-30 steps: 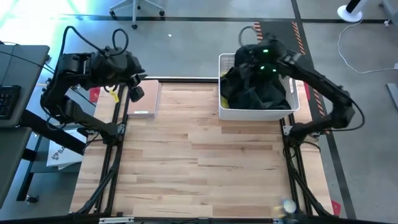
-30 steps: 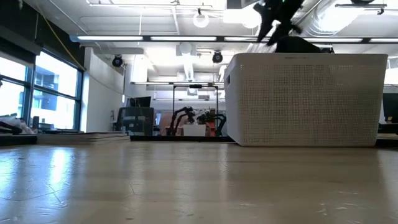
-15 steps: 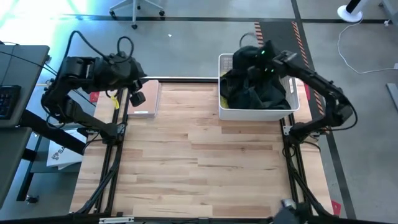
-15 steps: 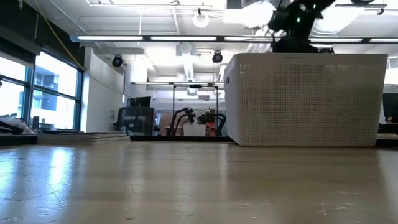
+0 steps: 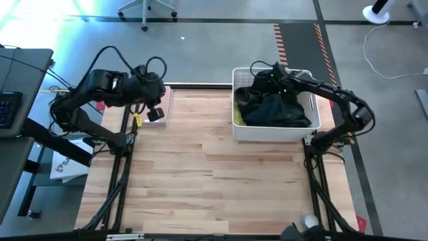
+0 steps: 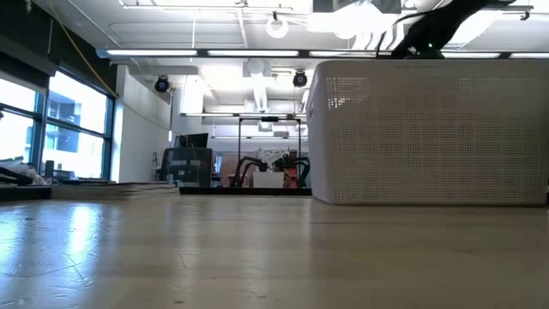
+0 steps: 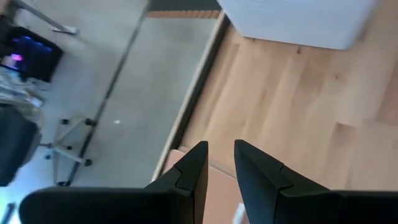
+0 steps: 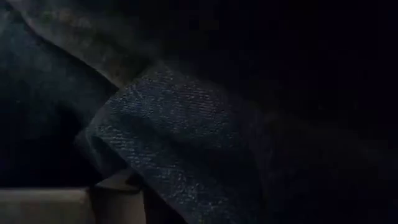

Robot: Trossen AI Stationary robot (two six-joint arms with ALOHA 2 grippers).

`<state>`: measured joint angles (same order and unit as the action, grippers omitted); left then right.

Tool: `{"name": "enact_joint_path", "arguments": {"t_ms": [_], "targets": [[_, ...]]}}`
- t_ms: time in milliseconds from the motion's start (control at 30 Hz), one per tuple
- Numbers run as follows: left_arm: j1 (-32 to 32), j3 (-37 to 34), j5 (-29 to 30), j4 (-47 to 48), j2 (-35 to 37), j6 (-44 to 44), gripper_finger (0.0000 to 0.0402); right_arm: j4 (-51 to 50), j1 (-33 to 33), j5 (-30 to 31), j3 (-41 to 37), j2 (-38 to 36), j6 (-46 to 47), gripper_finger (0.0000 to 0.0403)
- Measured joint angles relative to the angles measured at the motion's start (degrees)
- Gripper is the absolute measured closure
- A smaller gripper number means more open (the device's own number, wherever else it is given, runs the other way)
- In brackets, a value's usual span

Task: Sort clothes
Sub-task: Put the dark blue jeans into the white laundry bin

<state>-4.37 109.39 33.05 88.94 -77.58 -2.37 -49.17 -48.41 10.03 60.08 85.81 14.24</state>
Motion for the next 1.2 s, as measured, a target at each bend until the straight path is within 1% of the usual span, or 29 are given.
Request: {"name": "enact_joint_path", "arguments": {"t_ms": [167, 267, 333, 400, 433, 500, 567, 633, 733, 767, 800, 833, 933, 967, 1067, 1133, 1200], "targets": [[0.47, 0.01, 5.63, -0.62, 0.22, -0.14, 0.0326, -8.57, 2.81, 0.41, 9.71, -3.65, 0.56, 0.0194], [0.47, 0.01, 6.57, -0.55, 0.77, -0.71, 0.0326, -16.1, 5.11, -0.28, 16.18, -5.31, 3.58, 0.0194], [0.47, 0.03, 6.59, -0.54, 1.29, -1.17, 0.0326, -19.44, 6.72, -1.29, 19.87, -6.47, 5.42, 0.0194], [0.47, 0.03, 6.59, -0.5, 1.88, -1.89, 0.0326, -19.93, 8.52, -2.06, 22.48, -7.75, 6.05, 0.0194], [0.47, 0.03, 6.57, -0.5, 2.25, -2.23, 0.0326, -18.46, 9.44, -1.53, 23.1, -8.34, 5.75, 0.0194], [0.47, 0.03, 6.59, -0.49, 2.89, -2.85, 0.0326, -11.57, 11.31, 1.81, 22.87, -9.39, 5.15, 0.0194], [0.47, 0.03, 6.61, -0.43, 3.5, -3.19, 0.0326, -4.12, 12.65, 5.11, 21.32, -9.84, 4.83, 0.0194], [0.47, 0.03, 6.66, -0.43, 4.09, -3.61, 0.0326, 0.87, 12.77, 8.31, 19.24, -9.41, 4.73, 0.0194], [0.47, 0.03, 6.61, -0.41, 4.67, -3.63, 0.0326, 6.24, 12.35, 18.81, 14.13, -8.26, 4.86, 0.0194], [0.47, 0.03, 6.63, -0.4, 4.85, -3.65, 0.0326, 7.48, 12.17, 21.28, 12.22, -8.0, 5.07, 0.0194], [0.47, 0.03, 6.6, -0.3, 4.99, -3.8, 0.0326, 8.68, 11.82, 21.52, 10.4, -7.74, 5.24, 0.0194], [0.47, 0.03, 6.61, -0.16, 5.11, -4.02, 0.0326, 9.88, 11.41, 20.35, 8.48, -7.52, 5.19, 0.0194], [0.47, 0.03, 6.59, 0.53, 5.32, -4.54, 0.0326, 11.92, 11.02, 12.36, 3.07, -7.37, 5.29, 0.0194], [0.47, 0.03, 6.61, 0.76, 5.33, -4.57, 0.0326, 12.55, 11.32, 10.81, 1.54, -7.39, 5.77, 0.0194], [0.47, 0.03, 6.61, 0.77, 5.36, -4.57, 0.0326, 14.74, 11.65, 9.75, -3.45, -7.48, 7.66, 0.0194], [0.47, 0.03, 6.61, 0.68, 5.42, -4.67, 0.0326, 16.99, 10.53, 9.17, -7.11, -7.53, 8.83, 0.0194], [0.47, 0.03, 6.61, 0.68, 5.42, -5.08, 0.0326, 19.04, 8.97, 7.05, -10.23, -7.57, 9.37, 0.0194]]}}
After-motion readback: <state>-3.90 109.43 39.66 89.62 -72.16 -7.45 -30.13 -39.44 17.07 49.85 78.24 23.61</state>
